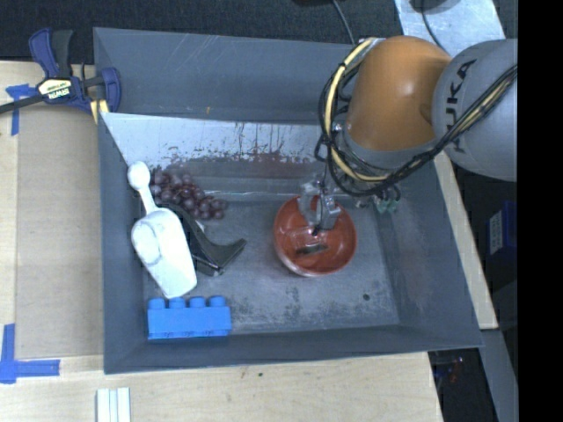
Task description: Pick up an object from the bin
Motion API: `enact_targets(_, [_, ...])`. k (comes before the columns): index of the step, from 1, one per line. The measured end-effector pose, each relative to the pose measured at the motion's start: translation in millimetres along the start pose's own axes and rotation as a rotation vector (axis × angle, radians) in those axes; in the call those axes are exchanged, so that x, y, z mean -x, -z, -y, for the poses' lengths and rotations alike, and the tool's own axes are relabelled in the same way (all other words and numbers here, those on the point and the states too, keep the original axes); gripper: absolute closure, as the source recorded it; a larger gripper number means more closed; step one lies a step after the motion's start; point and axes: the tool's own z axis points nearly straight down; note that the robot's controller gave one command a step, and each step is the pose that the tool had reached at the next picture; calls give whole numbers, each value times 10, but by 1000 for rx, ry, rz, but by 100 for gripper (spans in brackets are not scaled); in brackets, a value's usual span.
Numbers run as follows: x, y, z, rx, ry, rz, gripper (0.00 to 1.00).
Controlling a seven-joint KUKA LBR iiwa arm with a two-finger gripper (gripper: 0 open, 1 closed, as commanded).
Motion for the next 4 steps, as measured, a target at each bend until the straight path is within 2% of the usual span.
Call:
enact_targets(1, [12, 52, 3, -1, -1, 7, 100])
enact_targets(2, [67, -467, 82, 0, 164, 3, 100])
enact_targets(3, [110, -500, -25, -2, 209, 7, 100])
enact_targets(4, [135, -782, 52, -1, 234, 0, 100])
